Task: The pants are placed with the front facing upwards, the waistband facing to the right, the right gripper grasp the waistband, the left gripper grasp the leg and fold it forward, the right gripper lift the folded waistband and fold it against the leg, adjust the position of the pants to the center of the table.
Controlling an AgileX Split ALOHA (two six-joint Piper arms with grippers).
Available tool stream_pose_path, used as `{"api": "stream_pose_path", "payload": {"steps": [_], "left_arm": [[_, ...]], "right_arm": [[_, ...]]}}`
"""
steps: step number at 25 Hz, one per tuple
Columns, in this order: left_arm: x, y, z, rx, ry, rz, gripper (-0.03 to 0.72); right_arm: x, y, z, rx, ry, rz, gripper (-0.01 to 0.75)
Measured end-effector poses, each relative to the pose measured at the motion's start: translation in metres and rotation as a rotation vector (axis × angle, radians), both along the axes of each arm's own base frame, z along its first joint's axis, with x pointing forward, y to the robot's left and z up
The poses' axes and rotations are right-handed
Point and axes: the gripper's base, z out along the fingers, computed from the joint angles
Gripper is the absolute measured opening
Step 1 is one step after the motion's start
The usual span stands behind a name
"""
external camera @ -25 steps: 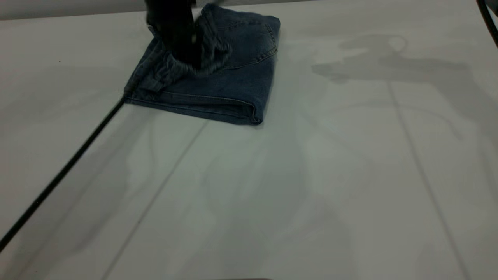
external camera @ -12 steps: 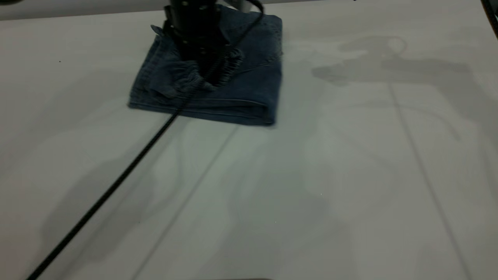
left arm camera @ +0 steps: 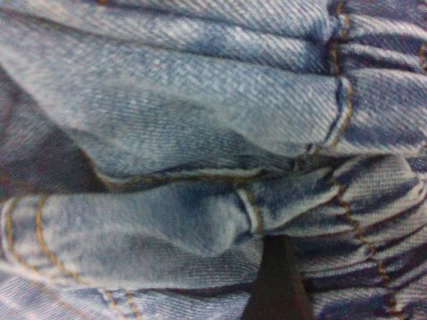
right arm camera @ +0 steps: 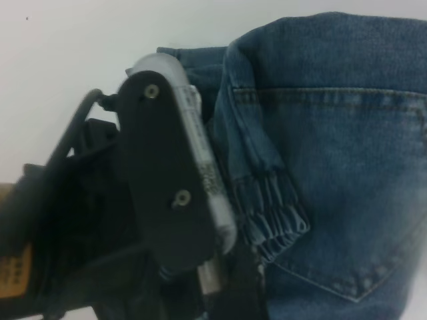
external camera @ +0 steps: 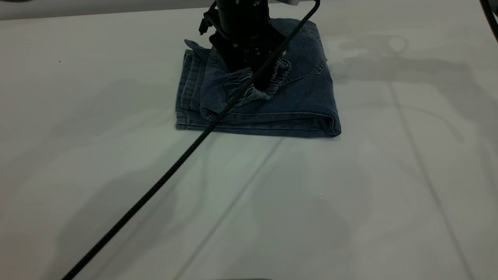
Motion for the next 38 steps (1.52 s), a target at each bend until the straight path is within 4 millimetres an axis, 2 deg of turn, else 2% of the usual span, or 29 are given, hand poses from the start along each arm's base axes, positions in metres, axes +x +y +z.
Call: {"api": "stream_pose_path", "payload": {"steps": [3,9,11,17,20,21,24,28,34,38], "left_arm": [[0.002,0.002,0.014,0.014,-0.040,0.002,0.482],[0.002,0.005,0.061,-0.012,-0.127,0.014,0.482],[0.001,0.005,0.071,-0.022,-0.142,0.015,0.482],[0.001,0.005,0.080,-0.034,-0.155,0.016,0.482],[0.001,0.008,0.086,-0.016,-0.180,0.015,0.482],[0.001,0.009,0.090,-0.008,-0.194,0.019,0.482],[-0.001,0.015,0.120,-0.014,-0.258,0.054,0.482],[-0.013,0.023,0.181,-0.087,-0.355,0.103,0.482],[-0.045,0.043,0.272,-0.196,-0.505,0.122,0.482],[-0.070,0.059,0.314,-0.243,-0.569,0.136,0.482]], "right_arm": [[0.002,-0.008,0.000,0.002,0.000,-0.019,0.566],[0.005,-0.024,0.000,0.003,-0.002,-0.055,0.566],[0.005,-0.027,0.000,0.005,-0.002,-0.062,0.566],[0.007,-0.038,0.001,0.013,-0.001,-0.090,0.566],[0.004,-0.040,0.008,-0.002,-0.011,-0.073,0.566],[0.002,-0.040,0.015,-0.010,-0.018,-0.064,0.566],[-0.008,-0.040,0.044,-0.026,-0.038,-0.031,0.566],[-0.034,-0.038,0.098,-0.015,-0.065,0.046,0.566],[-0.083,-0.035,0.178,-0.001,-0.143,0.095,0.566],[-0.113,-0.039,0.218,-0.036,-0.201,0.052,0.566]]}}
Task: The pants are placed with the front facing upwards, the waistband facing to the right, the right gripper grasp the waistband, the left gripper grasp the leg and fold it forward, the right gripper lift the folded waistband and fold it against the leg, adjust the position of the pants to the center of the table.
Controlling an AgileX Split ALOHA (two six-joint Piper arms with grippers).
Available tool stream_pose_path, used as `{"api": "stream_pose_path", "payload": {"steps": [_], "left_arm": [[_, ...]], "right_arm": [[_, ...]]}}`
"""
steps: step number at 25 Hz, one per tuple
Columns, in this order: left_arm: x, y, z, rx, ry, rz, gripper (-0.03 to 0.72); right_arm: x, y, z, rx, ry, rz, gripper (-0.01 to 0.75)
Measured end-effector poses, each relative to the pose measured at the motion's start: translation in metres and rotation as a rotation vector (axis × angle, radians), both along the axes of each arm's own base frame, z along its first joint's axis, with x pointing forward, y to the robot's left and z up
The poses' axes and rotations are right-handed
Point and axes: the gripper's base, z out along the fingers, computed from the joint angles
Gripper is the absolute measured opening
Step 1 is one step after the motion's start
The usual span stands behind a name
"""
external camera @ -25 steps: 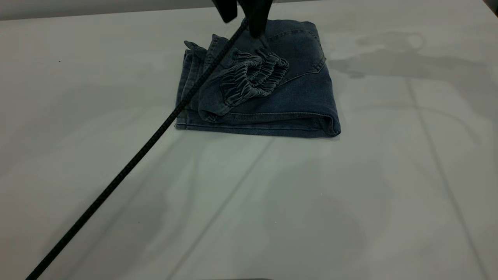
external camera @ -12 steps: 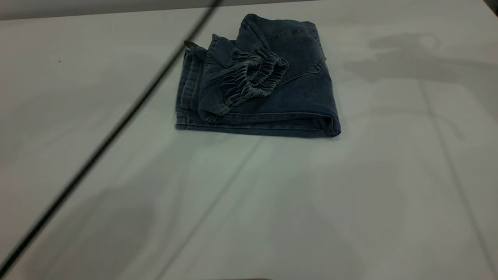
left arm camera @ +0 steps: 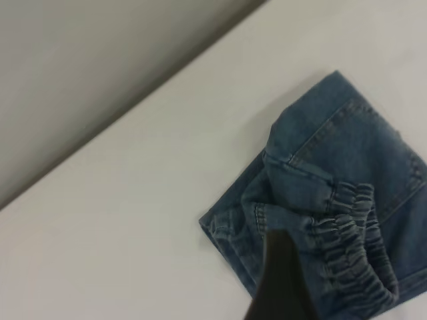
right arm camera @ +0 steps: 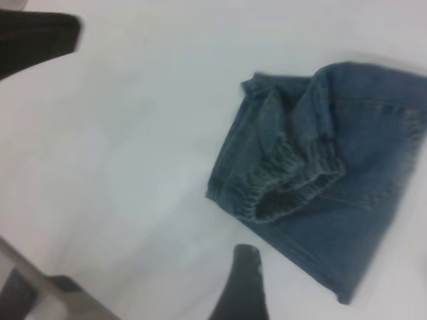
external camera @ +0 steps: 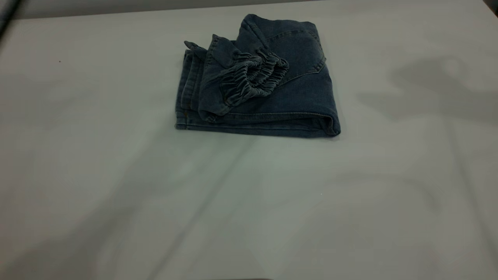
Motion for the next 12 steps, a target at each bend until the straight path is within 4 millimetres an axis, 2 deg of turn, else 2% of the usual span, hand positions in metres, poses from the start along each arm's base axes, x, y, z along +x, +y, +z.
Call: {"api": "stream_pose_path", "payload": {"steps": [3,6,10,12], "left_arm": [[-0.021,0.016,0.015,0.012,-0.012,0.017,0.482],[-0.046,0.036,0.028,0.042,-0.026,0.042,0.482],[-0.086,0.063,0.043,0.049,-0.044,0.061,0.482],[-0.105,0.075,0.050,0.020,-0.049,0.083,0.482]], "right_arm": [[-0.027,-0.004,0.028,-0.036,-0.045,-0.052,0.566],[-0.059,-0.006,0.047,-0.052,-0.091,-0.071,0.566],[-0.108,-0.006,0.061,-0.053,-0.145,-0.070,0.566],[-0.130,-0.006,0.059,-0.053,-0.149,-0.070,0.566]]}}
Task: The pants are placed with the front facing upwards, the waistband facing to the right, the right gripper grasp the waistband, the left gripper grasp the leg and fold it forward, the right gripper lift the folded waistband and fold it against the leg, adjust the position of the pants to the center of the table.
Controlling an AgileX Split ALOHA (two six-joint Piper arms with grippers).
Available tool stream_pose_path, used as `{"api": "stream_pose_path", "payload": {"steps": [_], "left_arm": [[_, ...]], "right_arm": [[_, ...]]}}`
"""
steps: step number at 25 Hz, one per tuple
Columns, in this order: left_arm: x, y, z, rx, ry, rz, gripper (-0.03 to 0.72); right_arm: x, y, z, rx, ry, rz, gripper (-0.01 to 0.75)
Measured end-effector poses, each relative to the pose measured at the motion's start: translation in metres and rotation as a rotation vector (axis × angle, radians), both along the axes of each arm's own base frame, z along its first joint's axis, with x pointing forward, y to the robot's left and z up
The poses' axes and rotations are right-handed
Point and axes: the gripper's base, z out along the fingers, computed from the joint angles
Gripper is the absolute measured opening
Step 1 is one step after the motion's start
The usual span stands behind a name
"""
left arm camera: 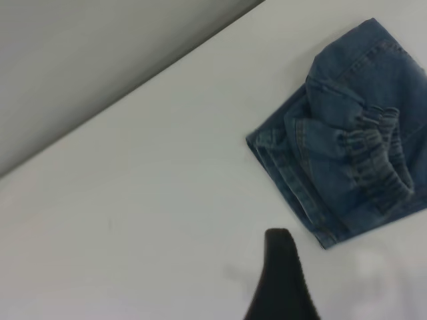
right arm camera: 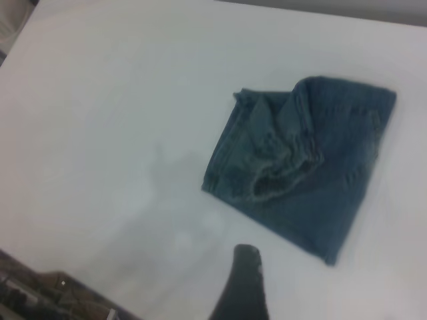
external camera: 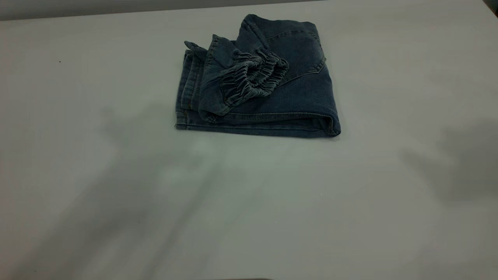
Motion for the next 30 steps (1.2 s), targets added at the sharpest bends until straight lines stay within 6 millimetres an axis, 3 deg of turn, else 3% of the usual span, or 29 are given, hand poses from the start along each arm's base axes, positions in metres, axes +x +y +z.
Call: {"api": "stream_pose_path", "payload": {"steps": [6,9,13,19,23,30], "left_arm": [[-0.057,0.036,0.007,-0.074,-0.009,0.054,0.482],[-0.083,0.052,0.000,-0.080,-0.005,0.060,0.482],[-0.117,0.073,-0.012,-0.085,-0.008,0.062,0.482],[-0.157,0.098,-0.045,-0.073,0.011,0.064,0.482],[-0.176,0.110,-0.067,-0.065,0.020,0.065,0.482],[-0.198,0.124,-0.104,-0.042,0.051,0.067,0.482]], "right_arm": [[-0.060,0.000,-0.022,-0.012,0.009,0.007,0.566],[-0.090,-0.001,-0.036,-0.025,-0.004,0.009,0.566],[-0.125,-0.002,-0.056,-0.035,-0.021,0.008,0.566],[-0.177,-0.002,-0.079,-0.060,-0.129,0.023,0.566],[-0.199,-0.006,-0.091,-0.093,-0.179,-0.009,0.566],[-0.213,-0.019,-0.113,-0.181,-0.156,-0.146,0.566]]}}
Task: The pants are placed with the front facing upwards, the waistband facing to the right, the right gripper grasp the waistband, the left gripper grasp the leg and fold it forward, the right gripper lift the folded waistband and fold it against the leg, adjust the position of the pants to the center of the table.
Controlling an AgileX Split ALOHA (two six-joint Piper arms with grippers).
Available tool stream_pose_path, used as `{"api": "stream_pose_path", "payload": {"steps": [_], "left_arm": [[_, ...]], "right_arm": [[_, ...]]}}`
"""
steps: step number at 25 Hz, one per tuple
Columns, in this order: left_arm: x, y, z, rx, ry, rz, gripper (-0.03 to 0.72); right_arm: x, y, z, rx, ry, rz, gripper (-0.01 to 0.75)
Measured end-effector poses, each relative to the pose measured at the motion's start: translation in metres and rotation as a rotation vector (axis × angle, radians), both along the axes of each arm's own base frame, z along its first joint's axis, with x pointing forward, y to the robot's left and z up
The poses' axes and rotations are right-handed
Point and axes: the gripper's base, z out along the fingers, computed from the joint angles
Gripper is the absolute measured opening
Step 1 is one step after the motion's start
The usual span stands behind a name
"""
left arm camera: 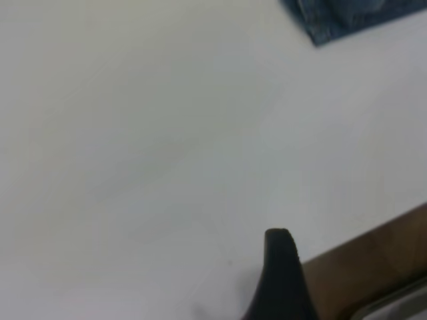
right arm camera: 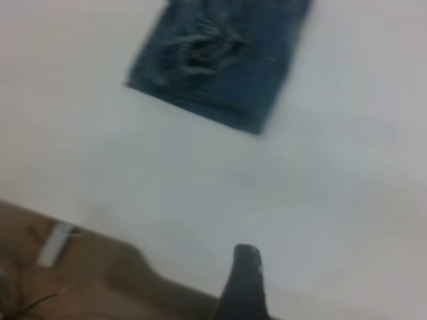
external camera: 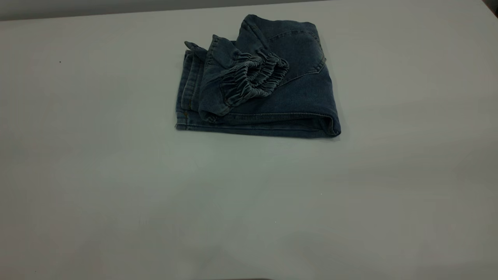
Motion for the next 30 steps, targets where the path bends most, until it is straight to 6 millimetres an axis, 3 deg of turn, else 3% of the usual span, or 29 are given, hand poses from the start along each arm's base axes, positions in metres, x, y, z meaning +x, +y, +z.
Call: {"api": "stream_pose_path", "payload": {"steps": [12,22,30], "left_arm": [[-0.020,0.013,-0.051,0.033,0.053,0.000,0.482],[-0.029,0.018,-0.082,0.025,0.098,0.035,0.482],[-0.029,0.015,-0.088,-0.020,0.123,0.056,0.482]], "right_arm": [[-0.010,-0.010,-0.048,-0.080,0.053,-0.089,0.566],[-0.018,-0.014,-0.068,-0.104,0.030,-0.121,0.566],[-0.017,-0.017,-0.068,-0.092,0.024,-0.179,0.566]]}}
